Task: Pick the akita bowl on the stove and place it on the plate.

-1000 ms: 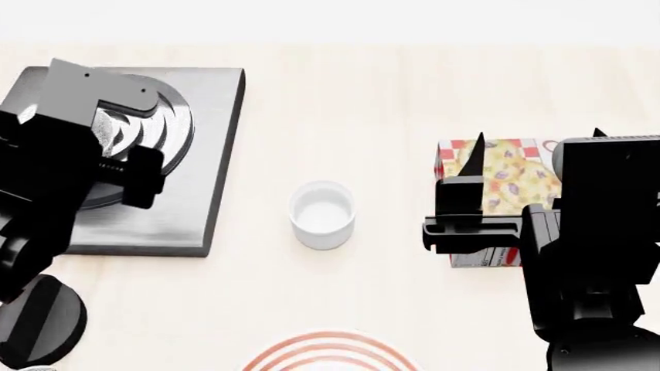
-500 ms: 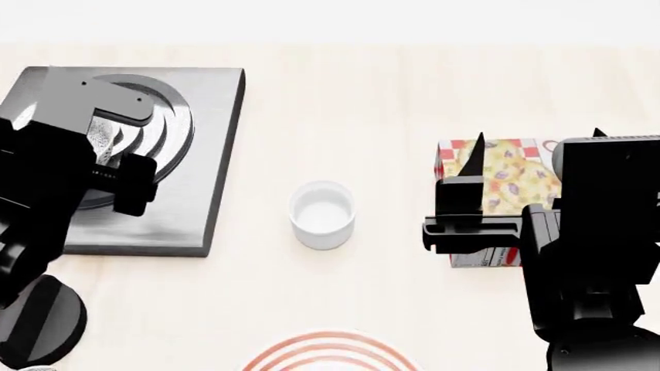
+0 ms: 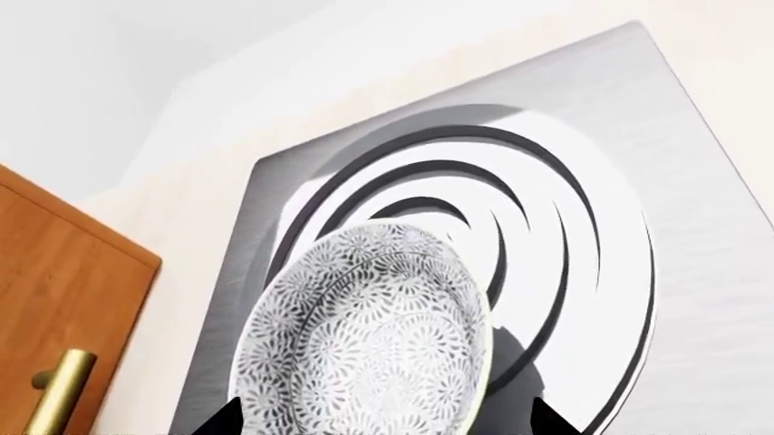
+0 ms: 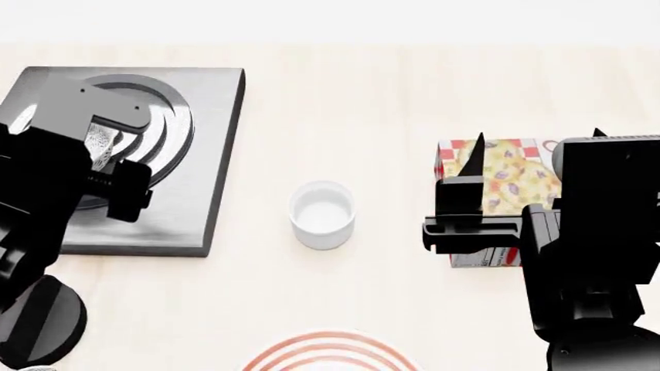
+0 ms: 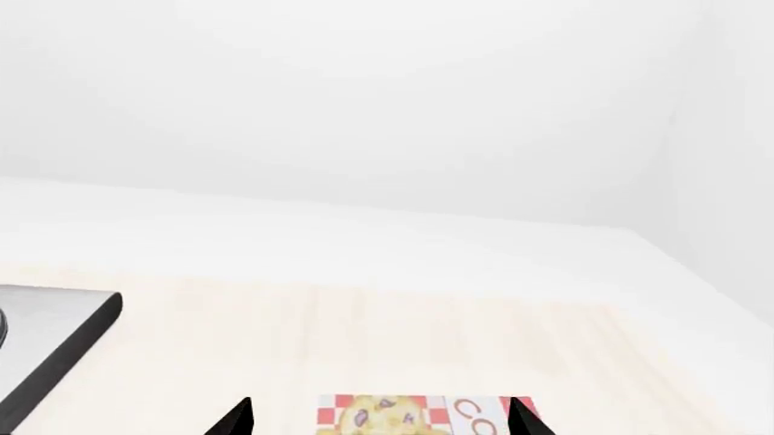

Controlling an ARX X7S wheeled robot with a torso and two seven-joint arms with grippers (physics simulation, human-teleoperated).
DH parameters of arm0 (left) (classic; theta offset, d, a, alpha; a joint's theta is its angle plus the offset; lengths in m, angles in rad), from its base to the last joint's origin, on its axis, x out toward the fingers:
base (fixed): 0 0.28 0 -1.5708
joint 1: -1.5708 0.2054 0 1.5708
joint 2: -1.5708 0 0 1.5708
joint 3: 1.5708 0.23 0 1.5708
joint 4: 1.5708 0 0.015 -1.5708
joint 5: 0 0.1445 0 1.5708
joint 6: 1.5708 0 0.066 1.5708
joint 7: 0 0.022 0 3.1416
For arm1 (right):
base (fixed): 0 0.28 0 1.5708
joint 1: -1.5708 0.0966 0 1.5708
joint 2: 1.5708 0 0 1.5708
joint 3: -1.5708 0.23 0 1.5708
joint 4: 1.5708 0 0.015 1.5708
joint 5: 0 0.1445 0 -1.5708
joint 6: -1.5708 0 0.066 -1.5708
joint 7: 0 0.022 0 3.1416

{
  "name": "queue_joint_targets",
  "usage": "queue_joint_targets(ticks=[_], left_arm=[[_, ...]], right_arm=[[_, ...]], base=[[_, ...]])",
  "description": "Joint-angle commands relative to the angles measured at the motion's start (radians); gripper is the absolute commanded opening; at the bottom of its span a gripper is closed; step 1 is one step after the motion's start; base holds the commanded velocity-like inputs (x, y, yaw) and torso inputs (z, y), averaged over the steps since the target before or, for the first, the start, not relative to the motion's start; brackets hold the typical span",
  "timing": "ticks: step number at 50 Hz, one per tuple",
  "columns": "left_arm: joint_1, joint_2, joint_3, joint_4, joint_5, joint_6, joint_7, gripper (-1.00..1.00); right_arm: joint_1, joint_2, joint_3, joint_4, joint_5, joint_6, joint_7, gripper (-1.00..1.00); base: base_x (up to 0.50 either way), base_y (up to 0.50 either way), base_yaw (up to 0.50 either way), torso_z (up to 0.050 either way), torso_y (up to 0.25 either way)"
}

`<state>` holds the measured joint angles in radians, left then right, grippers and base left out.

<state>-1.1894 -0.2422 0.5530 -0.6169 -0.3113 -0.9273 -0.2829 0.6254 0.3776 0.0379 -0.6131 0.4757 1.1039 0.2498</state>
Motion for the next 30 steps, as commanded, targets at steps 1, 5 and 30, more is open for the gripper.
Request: queue_joint_targets(ticks=[1,5,30], left_arm=[[0.005,-0.005,0.006,-0.005,0.001,0.005,0.002,1.00],[0.006,-0.010,0.005,0.007,-0.002,-0.004,0.002,1.00],[0.015,-0.021,0.008,0.017,-0.006,0.005,0.004,-1.00]], right_arm=[[-0.001,0.002,-0.001,0.000,0.004,-0.002,0.003,1.00],[0.004,0.002,0.001,-0.005,0.009,0.010,0.007,1.00],[0.006,0.006,-0.002,-0.003,0.017,0.009,0.015,1.00]], base=[[0.00,0.00,0.00,0.000,0.000],[0.00,0.00,0.00,0.000,0.000],[0.00,0.00,0.00,0.000,0.000]])
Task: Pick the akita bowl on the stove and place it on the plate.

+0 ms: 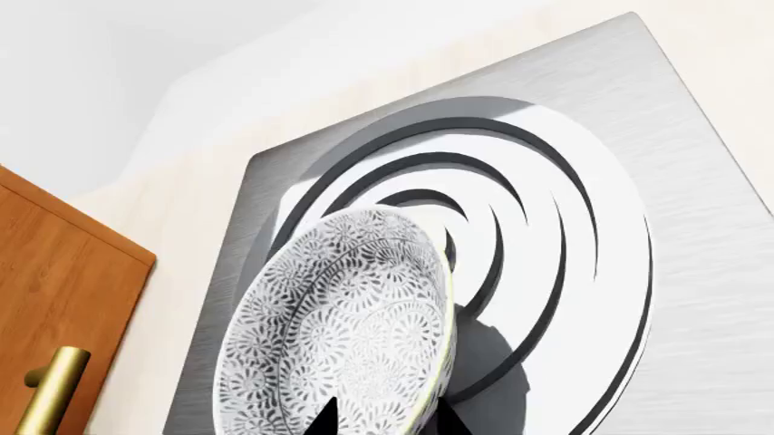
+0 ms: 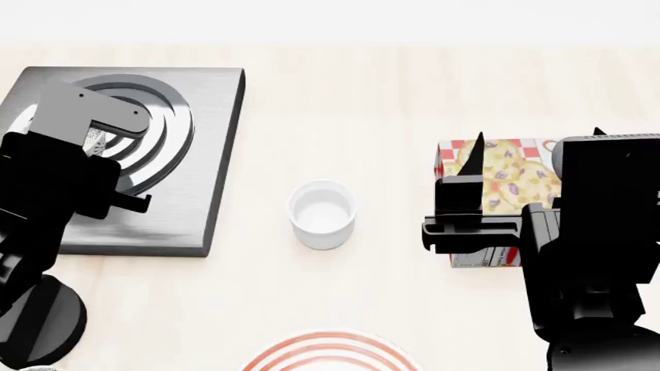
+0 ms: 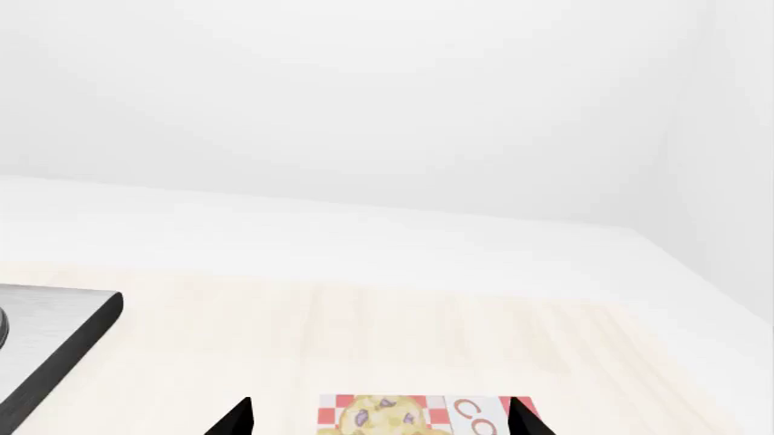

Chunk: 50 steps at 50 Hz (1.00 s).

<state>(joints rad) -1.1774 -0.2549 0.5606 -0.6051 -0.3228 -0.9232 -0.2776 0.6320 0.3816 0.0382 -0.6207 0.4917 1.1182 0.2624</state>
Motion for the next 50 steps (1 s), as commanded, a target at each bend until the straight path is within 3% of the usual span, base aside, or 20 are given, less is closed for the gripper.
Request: queue_joint_targets(ticks=[1,24,32,40,46,50], left_arm=[[0.003,-0.008,0.001,0.004,0.006,0.002,-0.001,-1.00],[-0.001,-0.001,-0.008,0.001,0.000,0.029,-0.007,-1.00],[-0.044,0.025,-0.171,0.032,-0.037,0.160,-0.126,-1.00],[-0.080,0.033,-0.214,0.094,-0.039,0.197,-0.183,-1.00],[-0.101,0.042,-0.202,0.164,-0.064,0.172,-0.148,-1.00],[-0.104,0.021,-0.134,0.252,-0.063,0.135,-0.085,-1.00]], right_arm=[[-0.003,0.003,-0.004,0.008,-0.001,-0.012,0.001,1.00],[-0.001,0.006,-0.003,0.006,0.010,-0.007,0.008,1.00],[-0.005,0.010,-0.009,0.012,0.008,-0.018,0.007,1.00],[-0.004,0.010,-0.010,0.014,0.010,-0.019,0.009,1.00],[-0.006,0.011,-0.010,0.015,0.010,-0.023,0.012,1.00],[-0.007,0.011,-0.011,0.015,0.011,-0.024,0.013,1.00]], base=[[0.00,0.00,0.00,0.000,0.000],[0.00,0.00,0.00,0.000,0.000],[0.00,0.00,0.00,0.000,0.000],[0.00,0.00,0.00,0.000,0.000],[0.00,0.00,0.00,0.000,0.000],[0.00,0.00,0.00,0.000,0.000]])
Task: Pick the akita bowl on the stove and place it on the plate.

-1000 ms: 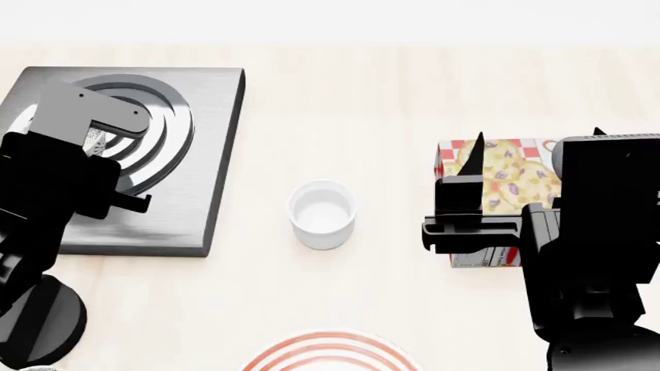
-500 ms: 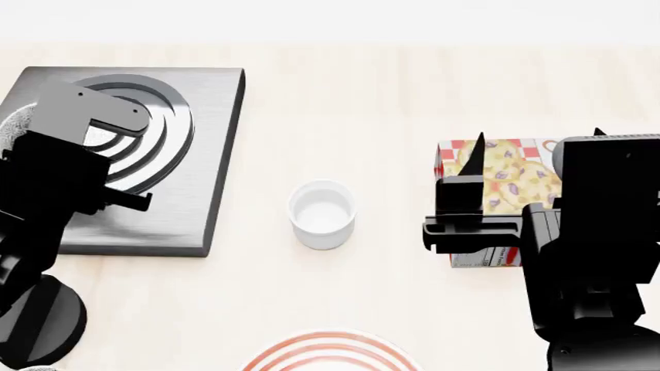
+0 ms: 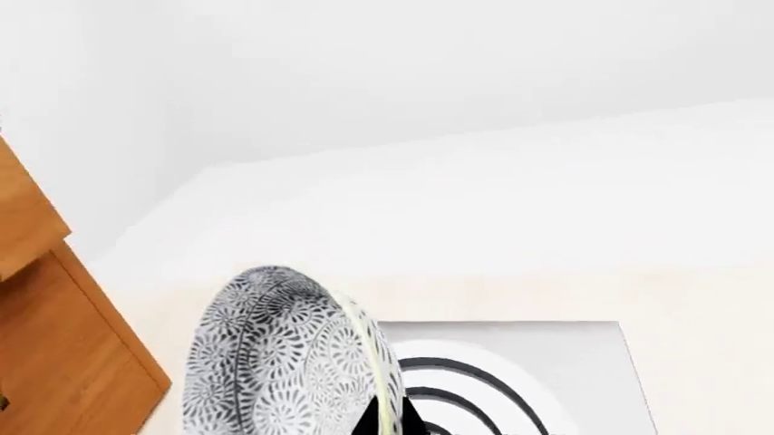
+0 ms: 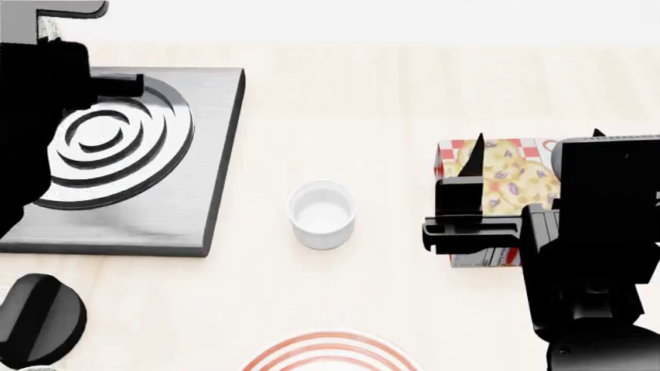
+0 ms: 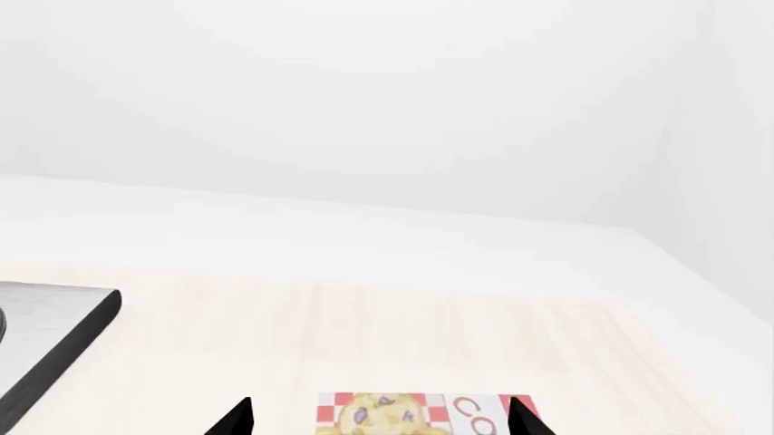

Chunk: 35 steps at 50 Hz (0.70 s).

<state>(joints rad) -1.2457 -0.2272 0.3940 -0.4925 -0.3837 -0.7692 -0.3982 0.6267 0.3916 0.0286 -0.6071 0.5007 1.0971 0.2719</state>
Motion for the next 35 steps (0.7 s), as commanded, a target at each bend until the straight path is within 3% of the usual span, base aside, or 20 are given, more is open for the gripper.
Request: queue_joint_targets(ticks=[1,16,27,35], left_arm=[[-0.036,-0.015,0.054,0.169,0.000,-0.029,0.050,-1.00],[-0.063,-0.222,0.332,0.682,-0.002,-0.151,0.289,-1.00],[-0.096,-0.379,0.492,0.921,0.008,-0.130,0.464,-1.00],[-0.129,-0.429,0.548,1.006,0.012,-0.117,0.543,-1.00]], right_arm=[[-0.003,0.002,-0.002,0.002,0.002,-0.005,0.003,1.00],[0.000,0.006,-0.004,-0.003,0.007,-0.002,0.009,1.00],[0.000,0.008,-0.008,-0.002,0.009,-0.004,0.012,1.00],[0.002,0.011,-0.009,-0.001,0.012,-0.004,0.013,1.00]], base=[[0.00,0.00,0.00,0.000,0.000],[0.00,0.00,0.00,0.000,0.000],[0.00,0.00,0.00,0.000,0.000],[0.00,0.00,0.00,0.000,0.002]])
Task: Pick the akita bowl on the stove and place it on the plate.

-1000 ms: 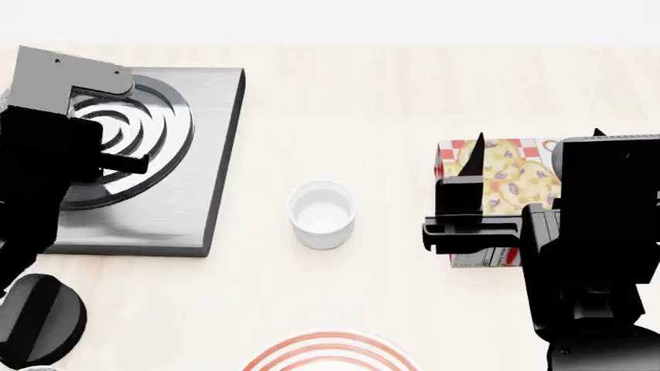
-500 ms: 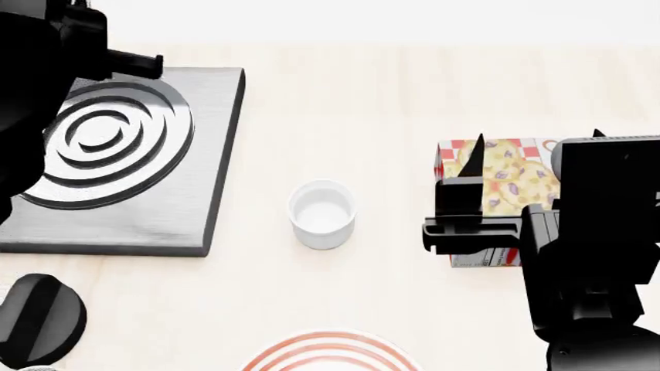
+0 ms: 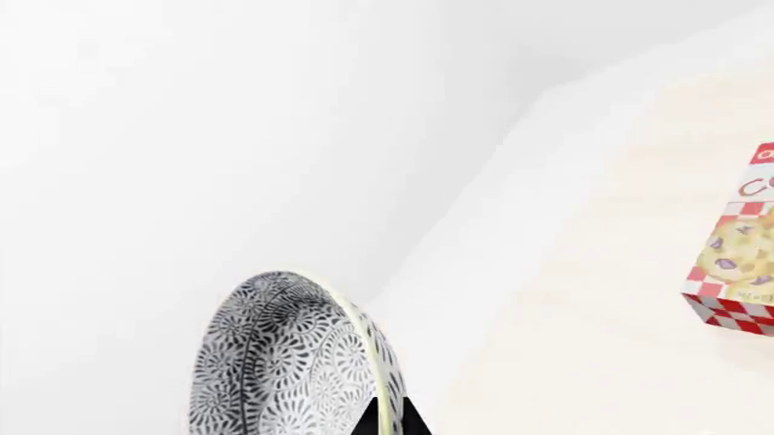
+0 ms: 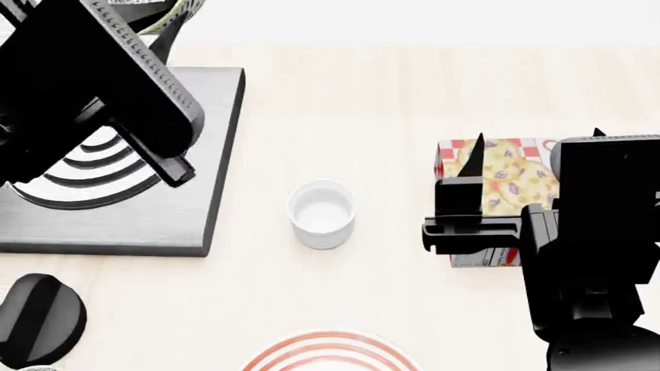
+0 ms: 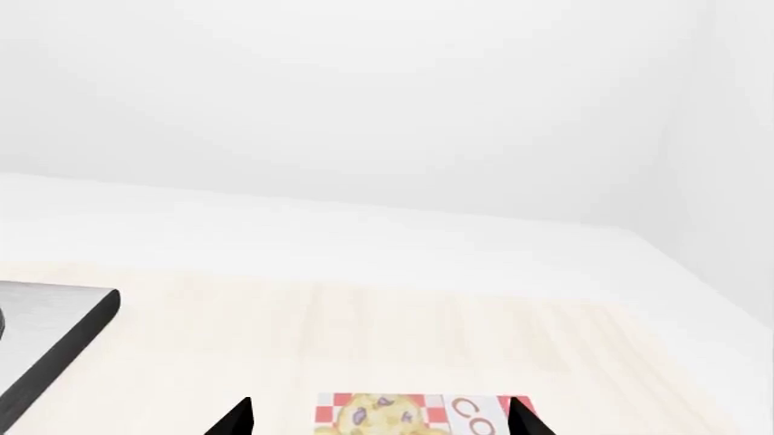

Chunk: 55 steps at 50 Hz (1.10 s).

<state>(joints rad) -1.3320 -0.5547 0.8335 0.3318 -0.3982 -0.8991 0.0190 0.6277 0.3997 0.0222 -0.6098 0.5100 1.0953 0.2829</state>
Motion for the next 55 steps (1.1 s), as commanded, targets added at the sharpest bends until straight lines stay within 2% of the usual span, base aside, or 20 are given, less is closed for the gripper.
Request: queue_joint_targets(ticks=[1,31,43,55], left_arm=[[-0.055,-0.110,0.123,0.200,0.027,0.008,0.146,-1.00],[-0.148,-0.235,0.351,0.410,0.084,0.016,0.385,-1.00],[-0.197,-0.215,0.456,0.465,0.141,-0.004,0.449,-1.00],[-0.199,-0.171,0.519,0.475,0.180,-0.015,0.449,-1.00]], right_arm=[[-0.001,0.003,-0.003,0.002,0.002,-0.004,0.002,1.00],[-0.008,0.010,-0.007,0.008,0.007,-0.019,0.006,1.00],[-0.001,0.010,-0.007,0.003,0.015,-0.008,0.013,1.00],[-0.002,0.012,-0.008,0.004,0.019,-0.010,0.016,1.00]], base=[[0.00,0.00,0.00,0.000,0.000],[0.00,0.00,0.00,0.000,0.000],[0.00,0.00,0.00,0.000,0.001],[0.00,0.00,0.00,0.000,0.000]])
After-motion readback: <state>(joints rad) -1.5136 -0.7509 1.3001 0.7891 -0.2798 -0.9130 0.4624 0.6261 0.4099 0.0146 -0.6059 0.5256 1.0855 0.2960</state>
